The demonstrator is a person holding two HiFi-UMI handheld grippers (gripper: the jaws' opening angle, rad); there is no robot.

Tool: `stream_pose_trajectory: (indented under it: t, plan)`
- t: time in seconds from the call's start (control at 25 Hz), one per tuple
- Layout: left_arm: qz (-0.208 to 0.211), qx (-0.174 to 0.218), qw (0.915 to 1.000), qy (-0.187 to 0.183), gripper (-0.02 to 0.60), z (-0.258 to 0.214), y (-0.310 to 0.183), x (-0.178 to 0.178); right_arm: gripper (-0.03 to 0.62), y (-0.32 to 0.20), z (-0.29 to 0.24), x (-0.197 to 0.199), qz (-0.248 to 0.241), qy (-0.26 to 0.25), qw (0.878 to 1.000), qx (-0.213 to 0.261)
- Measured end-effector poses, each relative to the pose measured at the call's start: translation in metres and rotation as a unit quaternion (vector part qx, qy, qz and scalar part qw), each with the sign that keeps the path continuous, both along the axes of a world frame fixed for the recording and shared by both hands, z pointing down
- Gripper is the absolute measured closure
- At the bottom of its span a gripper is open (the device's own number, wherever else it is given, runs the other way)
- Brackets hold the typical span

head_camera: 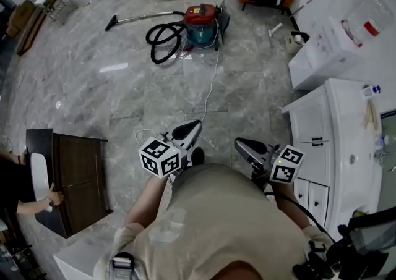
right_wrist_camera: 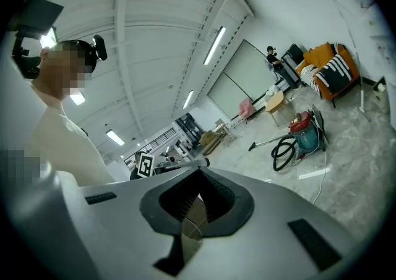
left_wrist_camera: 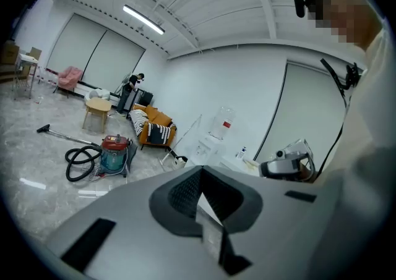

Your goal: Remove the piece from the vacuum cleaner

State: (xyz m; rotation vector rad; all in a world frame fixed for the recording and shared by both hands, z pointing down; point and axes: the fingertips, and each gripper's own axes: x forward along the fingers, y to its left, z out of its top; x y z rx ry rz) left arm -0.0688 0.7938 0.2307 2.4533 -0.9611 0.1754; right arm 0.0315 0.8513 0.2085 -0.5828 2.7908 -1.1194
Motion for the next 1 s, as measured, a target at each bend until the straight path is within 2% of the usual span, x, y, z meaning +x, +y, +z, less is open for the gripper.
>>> stream_pose_trajectory:
  t: [0.28, 0.4, 0.56, 0.8, 1.0]
  plan:
    - [-0.015, 0.010, 0.9998, -0.010, 0.578, 0.002, -0.050, -0.069, 0.591, -0.041, -0.001, -0.064, -0.001, 0.024, 1.000, 0.010]
    - [-0.005, 0.016, 0.9999, -0.003, 0.578, 0.000, -0.058, -0.086, 0.591, -0.055, -0.004, -0.083, 0.005, 0.022, 1.000, 0.006]
    - [0.025, 0.015, 0.9991, 0.031, 0.578, -0.007, -0.061, -0.098, 0.591, -0.069, -0.010, -0.101, 0.011, 0.008, 1.000, -0.001]
    - [0.039, -0.003, 0.9944, 0.098, 0.578, -0.014, -0.067, -0.106, 0.591, -0.074, -0.012, -0.119, 0.006, 0.004, 1.000, 0.006]
    - [0.077, -0.006, 0.9945, 0.070, 0.578, -0.006, -0.074, -0.086, 0.591, -0.082, -0.006, -0.108, 0.013, -0.001, 1.000, -0.002]
